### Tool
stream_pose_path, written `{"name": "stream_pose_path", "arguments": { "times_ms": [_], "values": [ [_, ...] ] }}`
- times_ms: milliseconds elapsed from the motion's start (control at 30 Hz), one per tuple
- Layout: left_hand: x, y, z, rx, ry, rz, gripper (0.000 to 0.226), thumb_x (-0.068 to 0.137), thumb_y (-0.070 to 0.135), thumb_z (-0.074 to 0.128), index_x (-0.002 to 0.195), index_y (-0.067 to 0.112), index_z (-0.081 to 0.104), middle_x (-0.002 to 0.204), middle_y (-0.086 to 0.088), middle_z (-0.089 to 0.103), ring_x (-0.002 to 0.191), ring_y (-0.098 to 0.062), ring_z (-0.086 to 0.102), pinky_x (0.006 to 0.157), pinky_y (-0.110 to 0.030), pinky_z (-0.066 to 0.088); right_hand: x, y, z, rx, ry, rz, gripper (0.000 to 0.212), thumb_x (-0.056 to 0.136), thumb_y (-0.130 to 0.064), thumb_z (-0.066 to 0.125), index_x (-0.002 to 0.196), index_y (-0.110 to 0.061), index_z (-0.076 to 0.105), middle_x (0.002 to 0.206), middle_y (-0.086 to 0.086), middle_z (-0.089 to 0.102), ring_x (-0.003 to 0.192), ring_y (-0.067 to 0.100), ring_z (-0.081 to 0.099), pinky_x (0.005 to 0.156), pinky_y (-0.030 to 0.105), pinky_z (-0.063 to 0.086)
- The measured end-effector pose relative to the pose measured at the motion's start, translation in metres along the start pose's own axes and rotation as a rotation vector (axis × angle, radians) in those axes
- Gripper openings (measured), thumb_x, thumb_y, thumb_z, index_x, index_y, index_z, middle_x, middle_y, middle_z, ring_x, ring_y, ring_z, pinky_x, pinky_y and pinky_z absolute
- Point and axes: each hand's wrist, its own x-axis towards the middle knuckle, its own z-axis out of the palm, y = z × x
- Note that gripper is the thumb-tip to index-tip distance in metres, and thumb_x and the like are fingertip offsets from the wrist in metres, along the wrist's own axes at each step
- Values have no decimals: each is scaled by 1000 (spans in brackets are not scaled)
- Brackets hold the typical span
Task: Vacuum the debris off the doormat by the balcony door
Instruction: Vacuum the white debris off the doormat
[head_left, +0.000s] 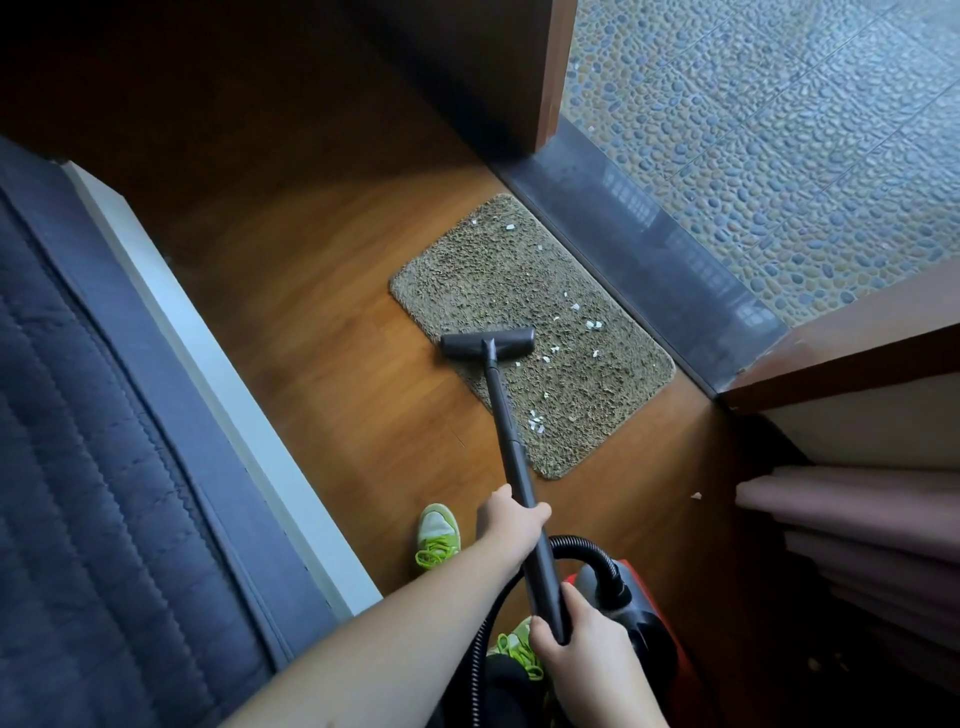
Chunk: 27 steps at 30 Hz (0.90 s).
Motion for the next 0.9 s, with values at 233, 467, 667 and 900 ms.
{"name": "stream_pose_path", "arguments": {
  "times_ms": [233,467,667,900],
  "values": [
    [-14,-6,1,28,-8,-17,55,81,35,64,131,14,57,126,-5,63,111,-26,60,92,-31,50,-10,7,5,33,-2,2,28,87,-39,53,112,-27,53,93,-2,67,84,8,61,63,8,40],
    [-8,-4,8,45,-9,20,57,84,33,65,136,14,52,129,-6,60,113,-26,59,91,-27,47,-10,9,4,93,31,15,36,87,-40,55,121,-28,53,97,-5,68,94,7,63,72,10,41],
    [16,13,9,94,-27,76,59,85,30,64,140,15,49,135,-6,57,117,-25,56,85,-23,41,7,1,2,145,77,39,19,87,-39,55,103,-28,55,82,-2,65,85,11,62,67,14,42],
    [54,46,-22,127,-22,127,52,80,34,66,127,12,58,119,-6,64,106,-28,60,82,-28,46,40,-45,-3,133,89,62,30,85,-44,53,112,-30,53,85,-4,66,81,14,62,68,19,46]
  ]
}}
